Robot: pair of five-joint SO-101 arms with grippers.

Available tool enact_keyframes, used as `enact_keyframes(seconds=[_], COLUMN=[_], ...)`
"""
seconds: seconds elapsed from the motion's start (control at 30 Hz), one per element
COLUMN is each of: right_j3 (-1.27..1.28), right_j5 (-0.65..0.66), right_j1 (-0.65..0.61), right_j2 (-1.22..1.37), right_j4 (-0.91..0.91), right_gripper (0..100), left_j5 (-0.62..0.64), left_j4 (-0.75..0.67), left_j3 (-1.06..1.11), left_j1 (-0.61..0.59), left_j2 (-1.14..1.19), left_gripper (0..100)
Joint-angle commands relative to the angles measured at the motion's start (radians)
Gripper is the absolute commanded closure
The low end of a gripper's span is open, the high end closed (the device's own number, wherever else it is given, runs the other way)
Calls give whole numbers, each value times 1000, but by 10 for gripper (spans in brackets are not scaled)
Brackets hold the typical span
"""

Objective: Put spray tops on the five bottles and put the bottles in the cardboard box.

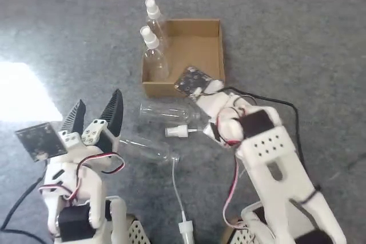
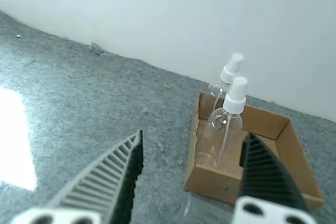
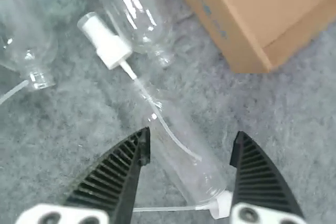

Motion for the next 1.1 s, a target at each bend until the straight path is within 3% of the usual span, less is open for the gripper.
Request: enact_keyframes(seconds=[0.0,0.57,1.07], right_j3=[-115,-505,-690], right_j5=[77,342,422], right_j1=[-10,-8,-56], right_j2=[94,582,779], right_j4=[10,242,438], right_gripper=[768,768,767], left_j5=[12,12,11], left_j4=[5,3,3], left_j3=[-7,1,1], left_j1=[-6,-9,-6], left_j2=[-18,-18,-18], left_gripper=[720,721,721])
